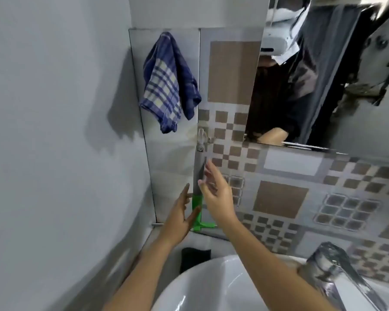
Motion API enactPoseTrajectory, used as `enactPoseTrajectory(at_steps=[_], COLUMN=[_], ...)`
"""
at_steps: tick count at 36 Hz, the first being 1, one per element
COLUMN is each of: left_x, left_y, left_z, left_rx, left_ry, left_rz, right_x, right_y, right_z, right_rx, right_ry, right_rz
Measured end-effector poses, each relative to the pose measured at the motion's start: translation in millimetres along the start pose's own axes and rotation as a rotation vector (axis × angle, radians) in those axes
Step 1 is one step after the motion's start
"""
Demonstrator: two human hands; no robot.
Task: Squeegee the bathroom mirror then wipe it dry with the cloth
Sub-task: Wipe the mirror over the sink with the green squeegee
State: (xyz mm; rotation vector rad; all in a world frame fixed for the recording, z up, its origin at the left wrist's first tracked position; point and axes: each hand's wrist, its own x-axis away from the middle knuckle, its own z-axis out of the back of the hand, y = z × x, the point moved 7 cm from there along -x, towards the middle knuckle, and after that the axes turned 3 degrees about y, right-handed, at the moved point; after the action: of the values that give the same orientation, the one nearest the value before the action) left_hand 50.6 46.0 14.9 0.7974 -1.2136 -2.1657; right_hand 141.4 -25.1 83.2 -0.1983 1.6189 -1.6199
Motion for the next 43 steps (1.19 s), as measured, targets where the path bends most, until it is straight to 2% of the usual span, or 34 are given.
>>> enactPoseTrajectory(at_steps=[4,10,15,25,37,43], left_x=[-4.9,-3.0,5.5,23.6,38.3,46.5], left_y=[-16.1,-33.7,-29.1,23.0,118.9,148.7], left_z=[-17.2,-24.3,-19.1,17.4,39.1,34.7], left_rx=[0.032,0.079,0.065,-0.009,-0.083,-0.22], left_ry=[-0.134,-0.082,-0.104,-0.099,-0.192,-0.249], left_rz=[0.004,0.04,0.018,-0.103,-0.347,-0.417], right_x=[-3.7,-5.4,-1.8,11.4,15.4,22.2], right_y=[10.7,20.1,14.1,-34.9,-123.4,-129.6], right_z=[-10.6,-11.2,-10.0,5.3,103.4,170.6], right_rx=[-0.069,-0.049,-0.045,-0.134,-0.262,-0.111], right_ry=[-0.002,0.034,0.055,0.143,0.199,0.237], right_rz=[-0.055,-0.047,-0.061,0.042,0.18,0.141])
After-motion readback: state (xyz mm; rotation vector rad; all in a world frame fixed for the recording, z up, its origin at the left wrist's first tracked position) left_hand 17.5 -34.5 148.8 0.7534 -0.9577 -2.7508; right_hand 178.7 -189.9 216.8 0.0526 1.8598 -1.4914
